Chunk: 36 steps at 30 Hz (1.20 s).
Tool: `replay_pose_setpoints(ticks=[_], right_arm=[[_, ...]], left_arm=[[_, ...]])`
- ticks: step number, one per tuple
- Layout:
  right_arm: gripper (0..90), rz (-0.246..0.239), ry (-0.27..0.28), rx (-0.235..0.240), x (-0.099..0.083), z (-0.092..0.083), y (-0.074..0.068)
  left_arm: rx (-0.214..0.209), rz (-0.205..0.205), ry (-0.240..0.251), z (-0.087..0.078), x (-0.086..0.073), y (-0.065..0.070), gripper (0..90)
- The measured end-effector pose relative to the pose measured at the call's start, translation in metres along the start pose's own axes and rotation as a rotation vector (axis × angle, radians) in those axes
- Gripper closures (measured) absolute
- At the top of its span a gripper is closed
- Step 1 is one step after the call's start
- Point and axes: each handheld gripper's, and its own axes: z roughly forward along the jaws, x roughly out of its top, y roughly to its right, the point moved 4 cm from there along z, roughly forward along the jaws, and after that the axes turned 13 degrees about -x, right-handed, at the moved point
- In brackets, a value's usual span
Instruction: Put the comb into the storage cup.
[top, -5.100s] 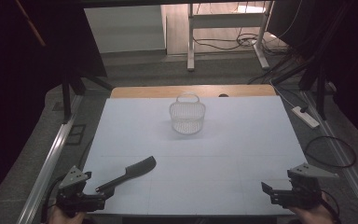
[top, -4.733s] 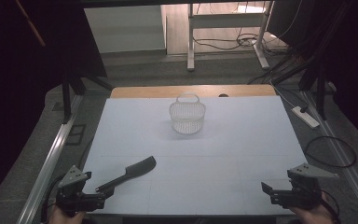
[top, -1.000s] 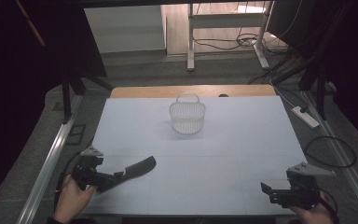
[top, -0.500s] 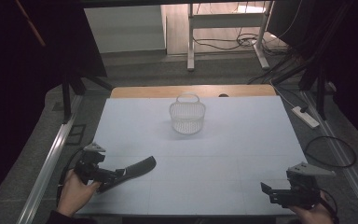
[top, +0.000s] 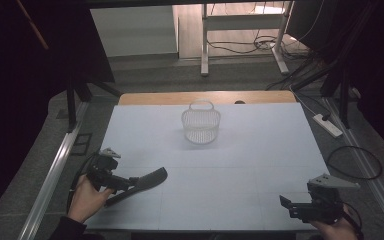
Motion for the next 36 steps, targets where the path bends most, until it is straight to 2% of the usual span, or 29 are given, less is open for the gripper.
replay_pose_setpoints(ticks=[7, 13, 17, 21, 28, 36], right_arm=[[0.0, -0.001, -0.001, 0.001, 0.000, 0.000, 0.000], [0.0, -0.001, 0.001, 0.001, 0.000, 0.000, 0.000], [0.1, -0.002, 0.004, 0.002, 0.000, 0.000, 0.000], [0.1, -0.002, 0.005, 0.003, 0.000, 0.000, 0.000], [0.2, -0.008, 0.007, 0.002, 0.000, -0.001, -0.001], [0.2, -0.011, 0.009, 0.002, 0.000, -0.001, -0.001]], left_arm=[[-0.009, 0.023, -0.041, 0.008, 0.010, 0.001, 0.0], [-0.004, 0.029, -0.062, 0.013, 0.010, 0.001, 0.0], [0.003, 0.026, -0.098, 0.018, 0.002, -0.002, 0.0], [-0.009, 0.020, -0.101, 0.019, -0.002, -0.004, 0.0], [-0.007, 0.039, -0.170, 0.028, -0.012, -0.006, 0.0], [-0.023, 0.040, -0.208, 0.034, -0.019, -0.008, 0.0]])
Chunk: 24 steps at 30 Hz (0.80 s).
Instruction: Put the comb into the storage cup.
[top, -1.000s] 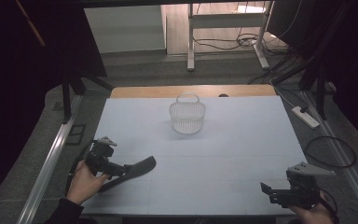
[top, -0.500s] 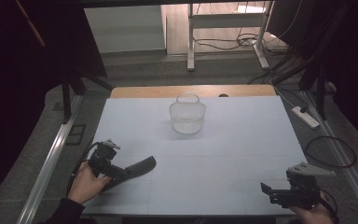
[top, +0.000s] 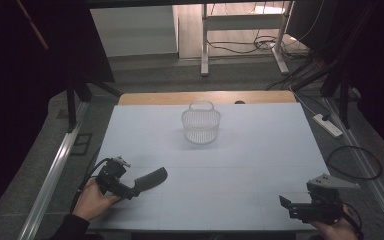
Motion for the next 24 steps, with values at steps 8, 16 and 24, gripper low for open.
replay_pose_setpoints(ticks=[8, 16, 24], right_arm=[[0.3, -0.002, 0.000, 0.001, 0.000, 0.000, 0.000], [0.4, -0.004, -0.002, 0.001, 0.000, 0.000, 0.000], [0.6, -0.005, -0.003, 0.001, 0.000, 0.000, -0.001]], left_arm=[[-0.004, 0.034, -0.087, 0.013, -0.005, 0.001, 0.0], [0.001, 0.037, -0.130, 0.019, -0.008, 0.000, 0.0], [0.073, 0.074, -0.178, 0.023, -0.007, 0.005, 1.4]])
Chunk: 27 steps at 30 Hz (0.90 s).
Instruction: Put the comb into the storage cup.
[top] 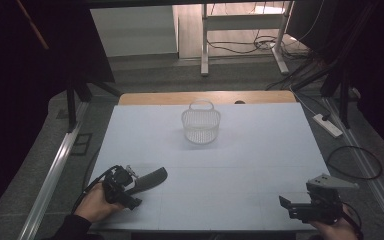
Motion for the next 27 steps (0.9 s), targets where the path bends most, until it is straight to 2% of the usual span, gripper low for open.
replay_pose_setpoints(ticks=[2, 3, 5, 6, 8, 10, 12, 13, 16, 19, 27], right_arm=[[0.7, -0.001, 0.000, 0.001, 0.000, 0.000, 0.000], [0.7, -0.001, 0.000, 0.001, 0.000, 0.000, 0.000], [0.7, -0.003, -0.001, 0.000, 0.000, 0.000, 0.000], [0.8, -0.003, -0.002, 0.001, 0.000, 0.000, 0.000], [0.8, -0.003, -0.002, 0.001, 0.000, 0.000, 0.000], [0.9, -0.005, -0.002, 0.003, 0.000, 0.000, 0.000], [0.9, -0.005, -0.002, 0.003, 0.000, 0.000, -0.001], [0.9, -0.006, -0.003, 0.004, 0.000, 0.000, -0.001], [1.0, -0.006, -0.004, 0.005, 0.000, 0.000, -0.001], [1.1, -0.006, -0.003, 0.004, 0.000, 0.000, -0.001], [1.2, -0.007, -0.004, 0.005, 0.000, 0.000, -0.001]], left_arm=[[0.001, -0.004, 0.006, -0.002, -0.001, -0.001, 7.0], [0.001, -0.008, 0.009, -0.003, -0.001, -0.001, 7.0], [0.003, -0.010, 0.020, -0.006, -0.002, -0.001, 14.0], [0.005, -0.008, 0.025, -0.007, -0.002, -0.001, 20.7], [0.004, -0.004, 0.027, -0.008, -0.002, 0.000, 23.2], [0.003, 0.000, 0.031, -0.010, -0.003, 0.001, 33.4], [0.001, 0.003, 0.035, -0.011, -0.004, 0.001, 36.9], [0.000, 0.003, 0.041, -0.012, -0.004, 0.001, 46.7], [-0.004, 0.007, 0.049, -0.014, -0.005, 0.001, 61.5], [0.000, 0.015, 0.046, -0.014, -0.005, 0.002, 72.2], [-0.015, -0.007, 0.045, -0.015, -0.004, 0.000, 73.0]])
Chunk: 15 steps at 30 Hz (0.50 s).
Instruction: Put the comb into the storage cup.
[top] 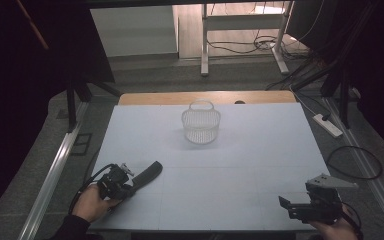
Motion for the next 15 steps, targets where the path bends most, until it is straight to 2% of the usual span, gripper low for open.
replay_pose_setpoints(ticks=[5, 11, 15], right_arm=[[1.2, 0.000, -0.001, 0.001, 0.0000, 0.0001, 0.0000], [1.2, 0.000, 0.000, 0.001, 0.0001, -0.0001, -0.0001], [1.2, -0.001, 0.001, 0.001, 0.0001, 0.0000, -0.0001]], left_arm=[[-0.019, -0.022, 0.012, -0.0009, -0.0004, -0.0018, 73.0], [-0.021, -0.025, 0.017, -0.0017, -0.0006, -0.0014, 73.0], [-0.031, -0.035, 0.043, -0.0043, 0.0003, -0.0009, 73.0]])
